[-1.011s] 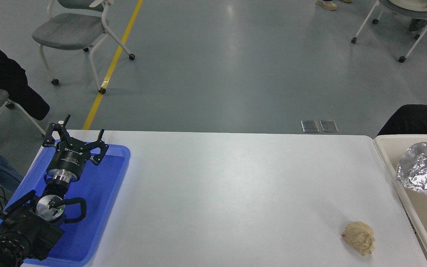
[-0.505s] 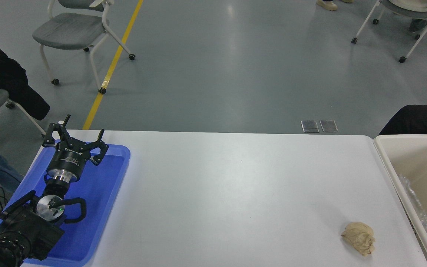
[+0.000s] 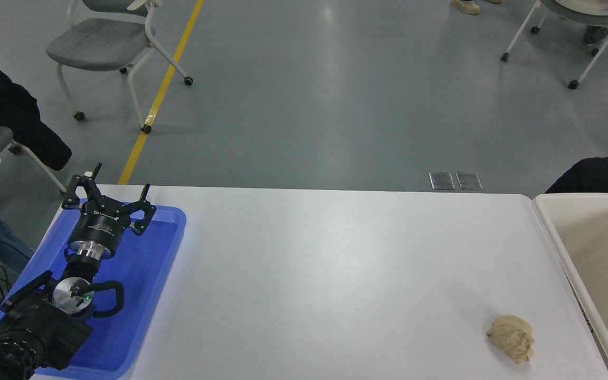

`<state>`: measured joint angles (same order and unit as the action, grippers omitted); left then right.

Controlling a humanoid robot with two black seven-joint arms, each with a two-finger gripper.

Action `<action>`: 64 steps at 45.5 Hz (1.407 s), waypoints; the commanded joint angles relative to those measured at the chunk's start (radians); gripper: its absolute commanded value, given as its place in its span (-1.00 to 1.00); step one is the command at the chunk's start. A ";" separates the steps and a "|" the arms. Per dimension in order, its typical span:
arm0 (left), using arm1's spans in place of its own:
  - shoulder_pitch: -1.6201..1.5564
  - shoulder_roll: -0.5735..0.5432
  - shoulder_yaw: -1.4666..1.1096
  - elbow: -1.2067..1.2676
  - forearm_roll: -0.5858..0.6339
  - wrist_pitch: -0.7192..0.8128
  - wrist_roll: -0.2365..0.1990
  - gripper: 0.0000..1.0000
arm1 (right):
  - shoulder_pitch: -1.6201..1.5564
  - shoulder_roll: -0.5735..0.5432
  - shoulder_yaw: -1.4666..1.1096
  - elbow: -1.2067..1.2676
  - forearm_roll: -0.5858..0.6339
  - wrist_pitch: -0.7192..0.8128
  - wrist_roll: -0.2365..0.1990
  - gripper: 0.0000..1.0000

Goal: Pick up foil plate and place in dustbin

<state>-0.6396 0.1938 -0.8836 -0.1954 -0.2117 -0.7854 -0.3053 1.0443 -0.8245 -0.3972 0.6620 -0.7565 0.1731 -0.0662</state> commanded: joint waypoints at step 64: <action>0.003 0.006 0.000 0.001 0.000 0.000 0.000 1.00 | 1.260 0.722 -0.738 0.806 0.764 0.608 -0.003 1.00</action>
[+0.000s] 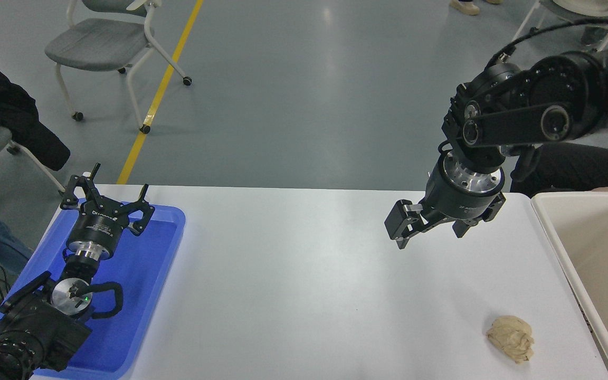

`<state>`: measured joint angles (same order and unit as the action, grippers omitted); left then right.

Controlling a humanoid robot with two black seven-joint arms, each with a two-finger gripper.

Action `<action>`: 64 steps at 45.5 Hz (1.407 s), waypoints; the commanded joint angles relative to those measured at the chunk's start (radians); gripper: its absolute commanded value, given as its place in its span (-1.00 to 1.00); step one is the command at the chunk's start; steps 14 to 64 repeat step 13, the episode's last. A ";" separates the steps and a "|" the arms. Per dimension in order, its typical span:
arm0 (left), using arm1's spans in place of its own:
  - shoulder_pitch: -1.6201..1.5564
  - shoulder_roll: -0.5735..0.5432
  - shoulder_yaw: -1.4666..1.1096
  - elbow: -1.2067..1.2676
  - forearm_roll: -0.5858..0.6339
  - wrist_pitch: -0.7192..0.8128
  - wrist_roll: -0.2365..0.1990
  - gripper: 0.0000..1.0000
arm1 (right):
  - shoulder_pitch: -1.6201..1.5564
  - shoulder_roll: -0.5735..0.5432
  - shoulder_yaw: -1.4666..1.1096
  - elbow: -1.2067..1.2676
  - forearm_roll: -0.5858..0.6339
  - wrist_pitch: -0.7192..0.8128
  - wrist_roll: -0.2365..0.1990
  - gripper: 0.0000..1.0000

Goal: Pick up foil plate and place in dustbin

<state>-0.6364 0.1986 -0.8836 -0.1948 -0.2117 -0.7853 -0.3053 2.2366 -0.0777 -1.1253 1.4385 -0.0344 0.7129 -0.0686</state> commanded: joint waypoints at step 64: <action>0.001 0.001 0.000 0.000 0.000 0.000 0.000 1.00 | 0.072 -0.068 -0.018 0.033 0.041 0.069 0.001 1.00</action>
